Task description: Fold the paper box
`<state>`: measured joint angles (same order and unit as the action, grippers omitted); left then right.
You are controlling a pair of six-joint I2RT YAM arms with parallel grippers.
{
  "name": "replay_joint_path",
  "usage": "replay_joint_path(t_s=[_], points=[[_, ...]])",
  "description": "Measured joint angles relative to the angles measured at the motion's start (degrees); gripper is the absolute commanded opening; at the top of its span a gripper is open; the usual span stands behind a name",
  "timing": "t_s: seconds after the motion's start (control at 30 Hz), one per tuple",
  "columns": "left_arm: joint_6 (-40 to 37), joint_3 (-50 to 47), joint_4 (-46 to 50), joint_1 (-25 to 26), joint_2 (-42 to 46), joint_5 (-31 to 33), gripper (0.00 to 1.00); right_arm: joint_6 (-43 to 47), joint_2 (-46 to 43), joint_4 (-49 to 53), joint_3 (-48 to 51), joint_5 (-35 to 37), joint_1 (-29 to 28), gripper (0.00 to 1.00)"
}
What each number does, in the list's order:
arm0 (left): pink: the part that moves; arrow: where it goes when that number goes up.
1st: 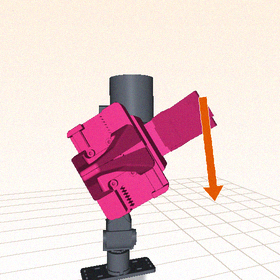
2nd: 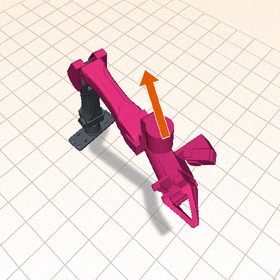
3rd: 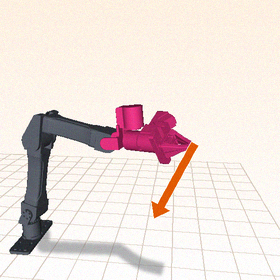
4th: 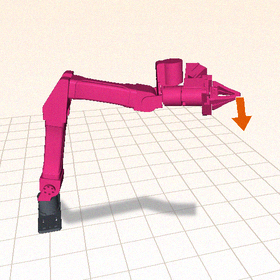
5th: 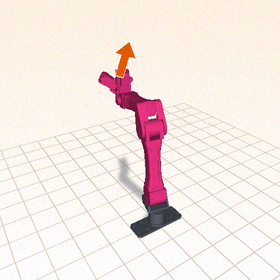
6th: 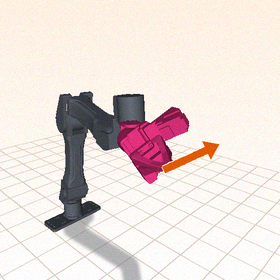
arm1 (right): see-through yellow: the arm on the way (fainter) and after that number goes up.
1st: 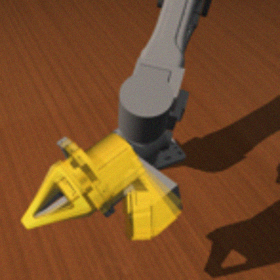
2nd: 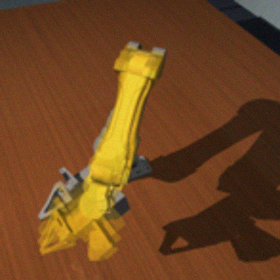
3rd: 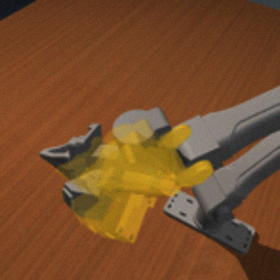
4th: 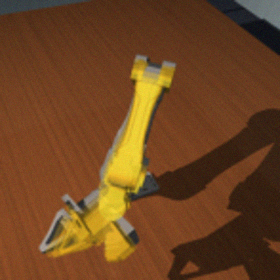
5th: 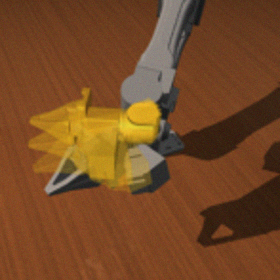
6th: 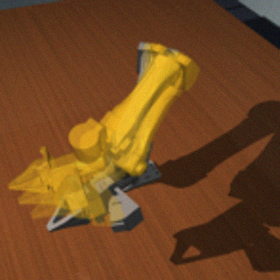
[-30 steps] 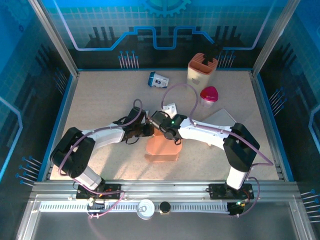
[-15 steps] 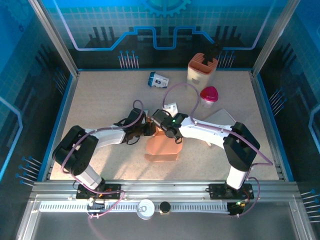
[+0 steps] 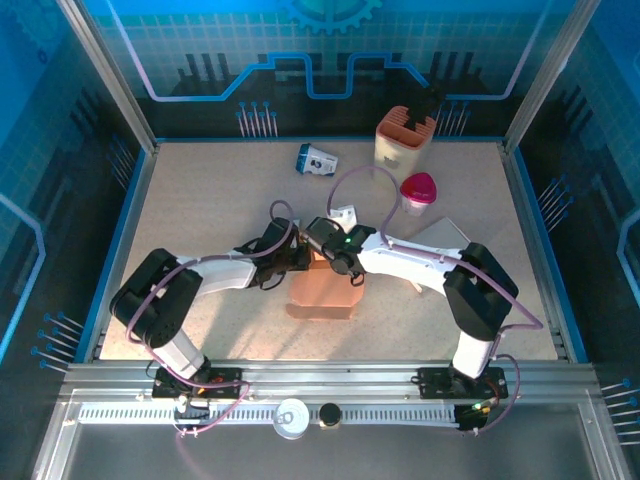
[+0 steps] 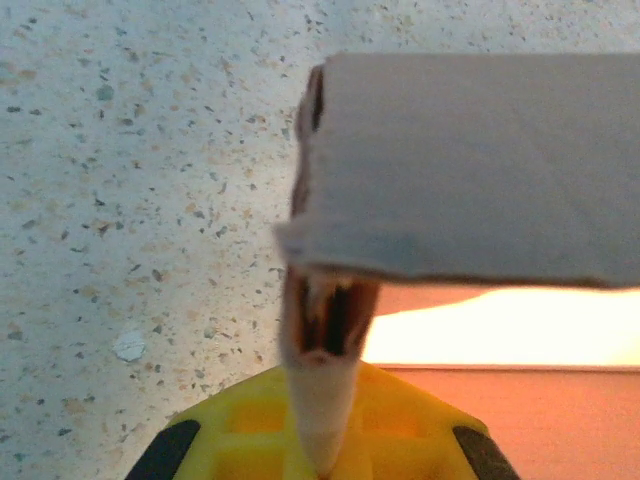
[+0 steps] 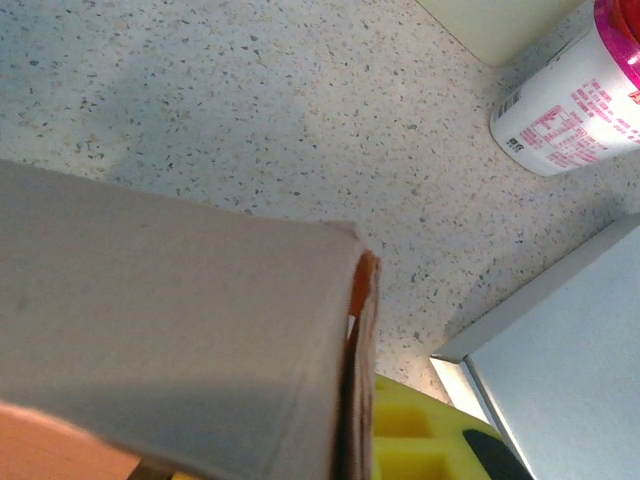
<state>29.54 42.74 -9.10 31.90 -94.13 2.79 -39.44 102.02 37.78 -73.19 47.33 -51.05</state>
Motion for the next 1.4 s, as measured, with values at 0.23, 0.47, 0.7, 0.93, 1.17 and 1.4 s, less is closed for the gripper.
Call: replay_joint_path(t_s=[0.23, 0.47, 0.7, 0.93, 1.17, 1.4], points=[[2.64, -0.02, -0.24, 1.4, 0.02, 3.98, 0.09, -0.13, 0.13, -0.94, -0.04, -0.26, 0.13, 0.0], [1.66, -0.72, 3.19, 0.57, 2.4, 6.12, 0.41, 0.09, 0.13, -1.22, -0.02, -1.64, 0.24, 0.0], [-1.05, -0.02, 4.76, -2.34, 4.33, 3.72, 0.38, 0.31, 0.13, -1.51, 0.0, -2.84, 0.61, 0.0], [-2.6, 2.27, 4.85, -2.34, 2.78, 1.6, 0.0, 0.28, 0.13, -2.01, 0.0, -3.28, 0.68, 0.0], [-2.51, 3.04, 6.32, -0.76, 2.78, 4.52, 0.19, -0.7, 0.74, -1.64, -0.02, -3.3, 0.92, 0.0], [-1.11, 3.28, 10.34, -0.59, 4.11, 6.25, 0.53, -2.78, 1.42, -0.55, -0.22, -4.46, 1.75, 0.0]])
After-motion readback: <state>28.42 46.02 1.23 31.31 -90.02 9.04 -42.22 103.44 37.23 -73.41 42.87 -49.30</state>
